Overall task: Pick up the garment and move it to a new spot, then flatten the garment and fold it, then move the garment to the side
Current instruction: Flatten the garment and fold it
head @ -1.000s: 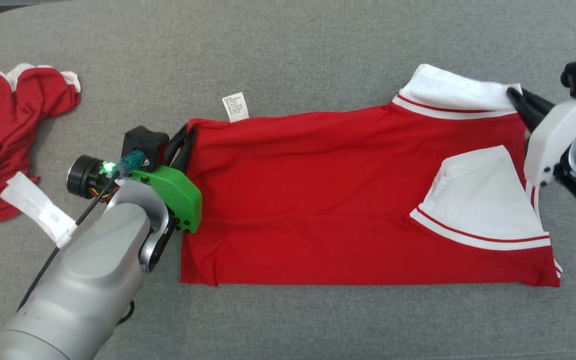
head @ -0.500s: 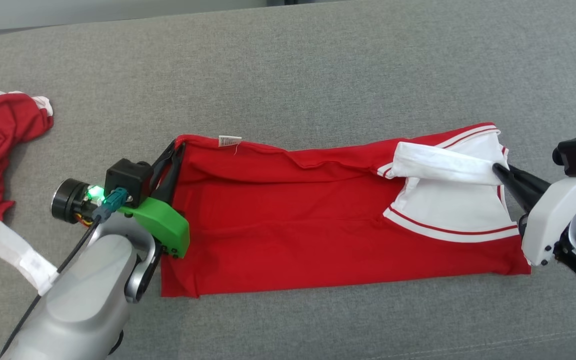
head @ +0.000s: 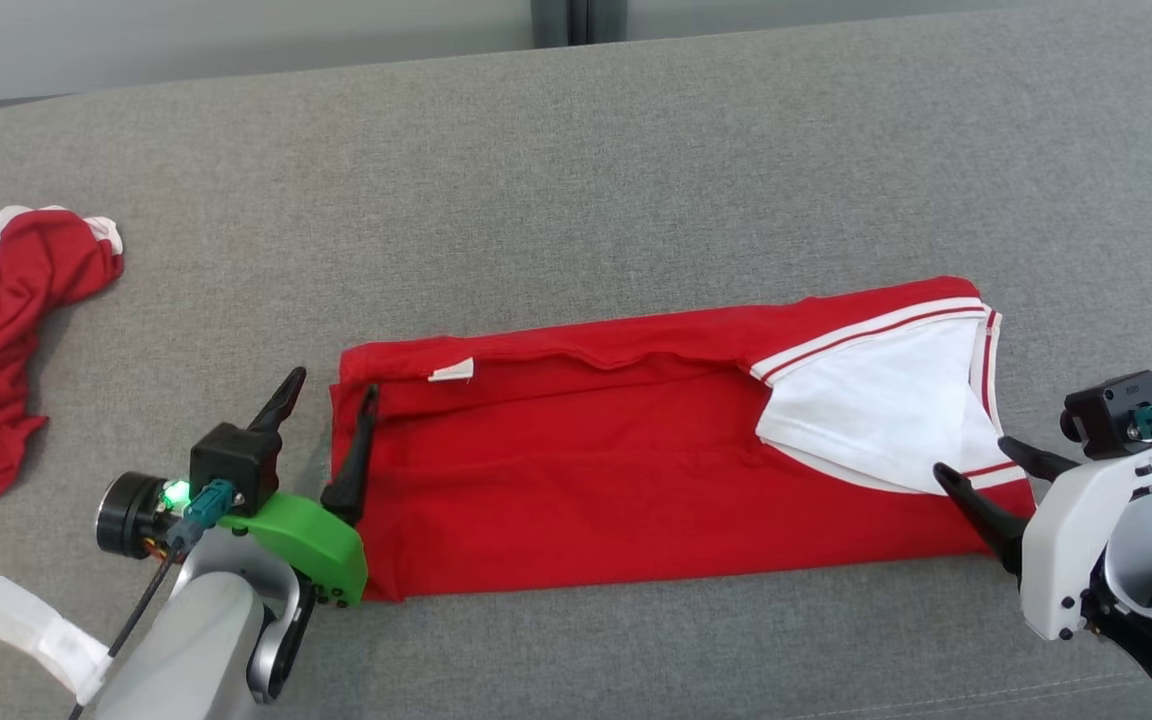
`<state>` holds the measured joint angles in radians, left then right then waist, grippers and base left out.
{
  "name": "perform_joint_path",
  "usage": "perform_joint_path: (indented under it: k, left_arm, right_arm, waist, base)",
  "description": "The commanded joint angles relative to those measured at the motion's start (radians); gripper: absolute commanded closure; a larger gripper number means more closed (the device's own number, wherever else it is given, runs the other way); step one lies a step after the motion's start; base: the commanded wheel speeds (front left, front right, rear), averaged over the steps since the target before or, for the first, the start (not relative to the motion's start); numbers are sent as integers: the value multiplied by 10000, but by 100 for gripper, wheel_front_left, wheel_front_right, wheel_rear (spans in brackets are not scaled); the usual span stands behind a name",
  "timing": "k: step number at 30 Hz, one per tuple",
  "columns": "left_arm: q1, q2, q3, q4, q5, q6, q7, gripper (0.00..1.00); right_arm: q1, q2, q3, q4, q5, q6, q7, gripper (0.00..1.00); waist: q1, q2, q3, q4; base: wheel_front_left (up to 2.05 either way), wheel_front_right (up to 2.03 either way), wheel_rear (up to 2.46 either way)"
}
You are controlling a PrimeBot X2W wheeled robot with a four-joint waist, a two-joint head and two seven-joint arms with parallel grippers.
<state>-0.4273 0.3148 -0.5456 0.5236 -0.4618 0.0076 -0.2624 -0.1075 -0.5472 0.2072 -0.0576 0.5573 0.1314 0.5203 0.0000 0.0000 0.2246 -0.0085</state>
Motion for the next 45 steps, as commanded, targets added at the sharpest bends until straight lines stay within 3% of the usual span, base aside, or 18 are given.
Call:
perform_joint_path:
  k: [1, 6, 13, 20, 28, 34, 45]
  left_arm:
    - [319, -67, 268, -106, 182, -46, -30, 0]
    - [1275, -378, 1595, -964, 351, -31, -30, 0]
    - [2952, -1253, 3885, -2582, 368, -577, -27, 0]
    - [4121, -1974, 5208, -3592, 815, -1065, -18, 0]
    - [4674, -2225, 5514, -3887, 1314, -1293, -19, 0]
    - [4503, -2235, 5377, -3785, 1451, -1358, -19, 0]
    - [3918, -2248, 5066, -3545, 1584, -1387, -19, 0]
  right_arm:
    - [212, 65, -181, -42, -151, -14, 83, 0]
    - [510, 367, -716, -107, -526, -14, 1, 0]
    - [940, 1399, -1757, 8, -1155, -14, -474, 0]
    - [1171, 2464, -2624, 304, -1666, -14, -1026, 0]
    - [748, 2989, -3043, 1030, -1872, -13, -1276, 0]
    - [-43, 3134, -3289, 1812, -2023, -13, -702, 0]
    - [-1903, 2891, -2998, 4096, -2310, -13, 393, 0]
  waist:
    - [0, 0, -135, 41]
    - [0, 0, -497, 135]
    - [0, 0, -1160, 305]
    - [0, 0, -1664, 455]
    - [0, 0, -1807, 539]
    - [0, 0, -1707, 493]
    - [0, 0, -1116, 675]
  base:
    - [0, 0, 0]
    - [0, 0, 0]
    - [0, 0, 0]
    - [0, 0, 0]
    - [0, 0, 0]
    - [0, 0, 0]
    - [0, 0, 0]
